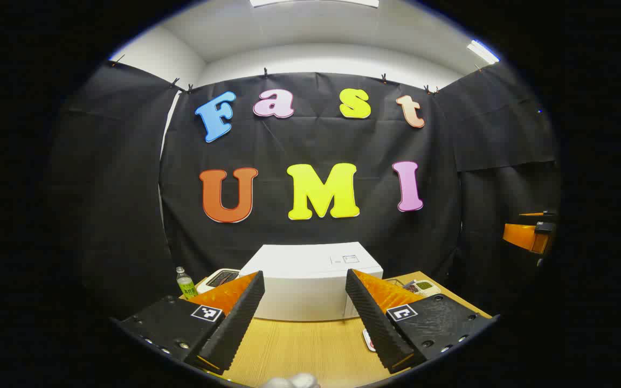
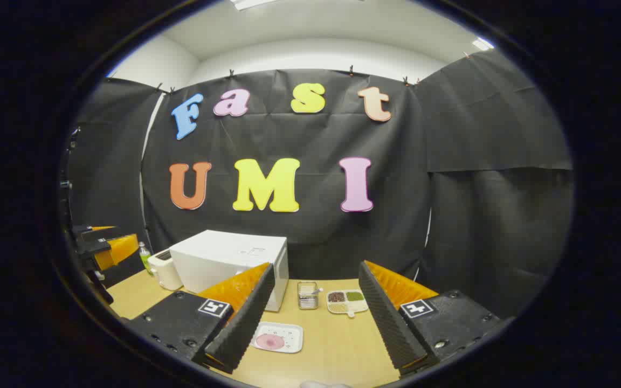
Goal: Open the microwave oven with the left hand, put the food in, and close the microwave oven.
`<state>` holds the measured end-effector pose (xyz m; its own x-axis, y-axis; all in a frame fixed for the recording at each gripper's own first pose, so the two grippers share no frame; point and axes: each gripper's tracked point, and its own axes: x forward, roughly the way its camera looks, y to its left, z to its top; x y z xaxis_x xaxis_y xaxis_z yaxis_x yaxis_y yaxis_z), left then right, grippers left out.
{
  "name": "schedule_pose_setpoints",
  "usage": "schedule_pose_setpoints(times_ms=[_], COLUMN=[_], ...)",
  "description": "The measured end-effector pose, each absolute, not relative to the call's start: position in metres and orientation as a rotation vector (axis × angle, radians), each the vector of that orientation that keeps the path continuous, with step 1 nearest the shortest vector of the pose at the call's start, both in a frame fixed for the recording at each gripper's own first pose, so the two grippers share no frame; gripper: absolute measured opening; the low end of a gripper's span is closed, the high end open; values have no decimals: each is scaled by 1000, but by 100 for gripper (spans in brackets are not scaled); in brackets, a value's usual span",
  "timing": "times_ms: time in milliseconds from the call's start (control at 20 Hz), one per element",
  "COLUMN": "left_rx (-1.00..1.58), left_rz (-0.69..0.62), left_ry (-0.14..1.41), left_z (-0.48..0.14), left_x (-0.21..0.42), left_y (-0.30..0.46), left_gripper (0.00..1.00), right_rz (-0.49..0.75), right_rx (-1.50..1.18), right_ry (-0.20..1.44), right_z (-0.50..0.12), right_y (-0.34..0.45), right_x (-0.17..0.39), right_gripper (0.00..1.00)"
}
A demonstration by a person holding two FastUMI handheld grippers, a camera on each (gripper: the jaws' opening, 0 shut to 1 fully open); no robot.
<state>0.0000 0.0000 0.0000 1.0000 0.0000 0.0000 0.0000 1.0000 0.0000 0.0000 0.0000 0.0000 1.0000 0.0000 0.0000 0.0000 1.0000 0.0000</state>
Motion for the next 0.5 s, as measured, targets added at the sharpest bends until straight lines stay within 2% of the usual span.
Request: schedule_pose_setpoints(times_ms=[500], left_rx=[3], left_rz=[16], left_ry=[-7], left_z=[2], left_x=[4], left_y=[3], left_gripper=[95], right_rz=[20], right_rx=[0], right_ry=[-4], right_z=[3], right_y=[3], right_x=[11], right_gripper=[100])
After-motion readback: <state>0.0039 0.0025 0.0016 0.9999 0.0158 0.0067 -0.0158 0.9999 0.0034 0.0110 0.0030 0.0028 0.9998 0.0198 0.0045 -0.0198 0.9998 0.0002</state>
